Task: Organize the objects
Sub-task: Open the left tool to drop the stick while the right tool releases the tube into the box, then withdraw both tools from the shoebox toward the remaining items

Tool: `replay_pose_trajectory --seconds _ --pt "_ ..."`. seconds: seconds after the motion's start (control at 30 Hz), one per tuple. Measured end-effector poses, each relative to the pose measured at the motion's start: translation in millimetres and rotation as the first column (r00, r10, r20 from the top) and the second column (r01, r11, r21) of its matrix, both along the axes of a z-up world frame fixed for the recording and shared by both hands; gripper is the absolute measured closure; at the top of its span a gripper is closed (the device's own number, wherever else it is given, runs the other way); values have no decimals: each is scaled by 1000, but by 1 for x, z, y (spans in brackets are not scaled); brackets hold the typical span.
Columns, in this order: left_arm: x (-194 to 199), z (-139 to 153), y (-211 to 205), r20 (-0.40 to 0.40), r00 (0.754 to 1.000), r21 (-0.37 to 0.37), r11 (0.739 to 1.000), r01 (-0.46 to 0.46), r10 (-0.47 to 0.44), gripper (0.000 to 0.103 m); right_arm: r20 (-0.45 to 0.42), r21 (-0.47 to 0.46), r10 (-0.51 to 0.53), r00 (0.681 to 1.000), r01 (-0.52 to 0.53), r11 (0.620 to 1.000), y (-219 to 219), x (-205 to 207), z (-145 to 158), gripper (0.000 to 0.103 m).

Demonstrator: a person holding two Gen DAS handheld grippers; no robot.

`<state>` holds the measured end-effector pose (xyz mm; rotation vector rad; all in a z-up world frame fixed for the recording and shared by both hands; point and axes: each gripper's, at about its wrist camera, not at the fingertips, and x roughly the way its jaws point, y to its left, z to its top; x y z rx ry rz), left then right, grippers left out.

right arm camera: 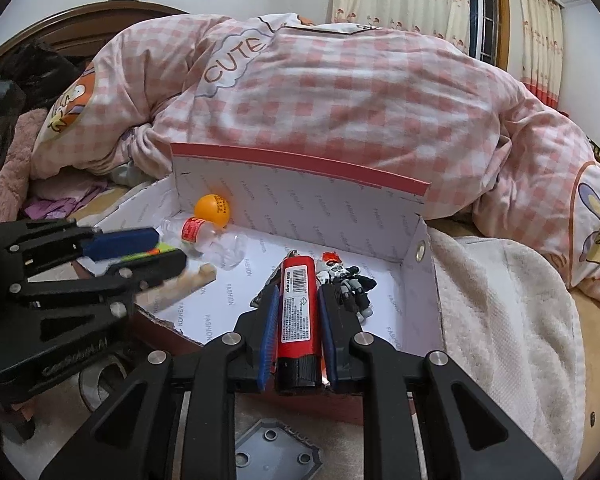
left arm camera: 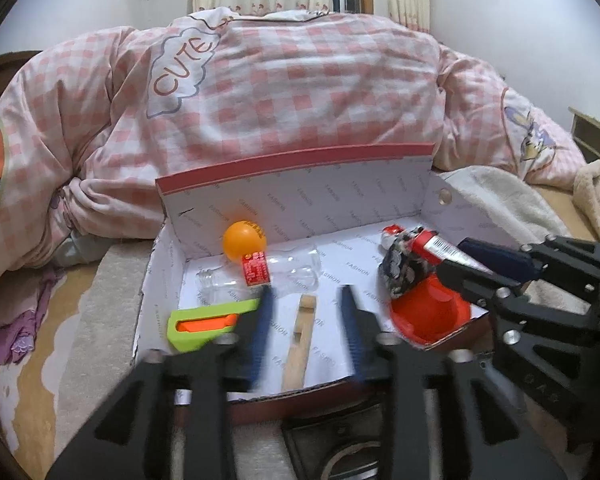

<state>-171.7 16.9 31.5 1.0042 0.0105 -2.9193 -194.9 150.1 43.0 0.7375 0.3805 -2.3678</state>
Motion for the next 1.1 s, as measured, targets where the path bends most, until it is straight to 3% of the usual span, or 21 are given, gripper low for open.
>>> replay_pose_trajectory --seconds 0.07,0.2,0.27,0.33,0.5,0.87,1.1 --pt "2 3 -1 -16 1000 6 1000 -5 6 45 1 -1 2 1000 -2 1000 0 0 0 82" --pt "2 6 -3 -21 1000 16 1000 -14 15 44 5 -10 -1 1000 1 1000 1 0 0 80" --pt "1 5 -4 -16 1000 22 1000 -21 22 43 12 -11 -5 1000 5 1000 1 -2 0 73" --pt "0 3 -5 -5 1000 29 999 -22 23 43 15 -11 -13 1000 13 1000 1 -3 0 57" --pt "1 2 -7 -5 1000 34 999 -26 27 43 27 -32 -30 999 31 999 6 -6 1 42" --pt "5 5 -7 -8 1000 42 999 -16 16 43 19 -32 -31 999 32 999 8 -3 2 42" --pt "33 16 -7 -27 999 69 997 28 -26 43 33 -40 1 999 0 999 20 18 11 42"
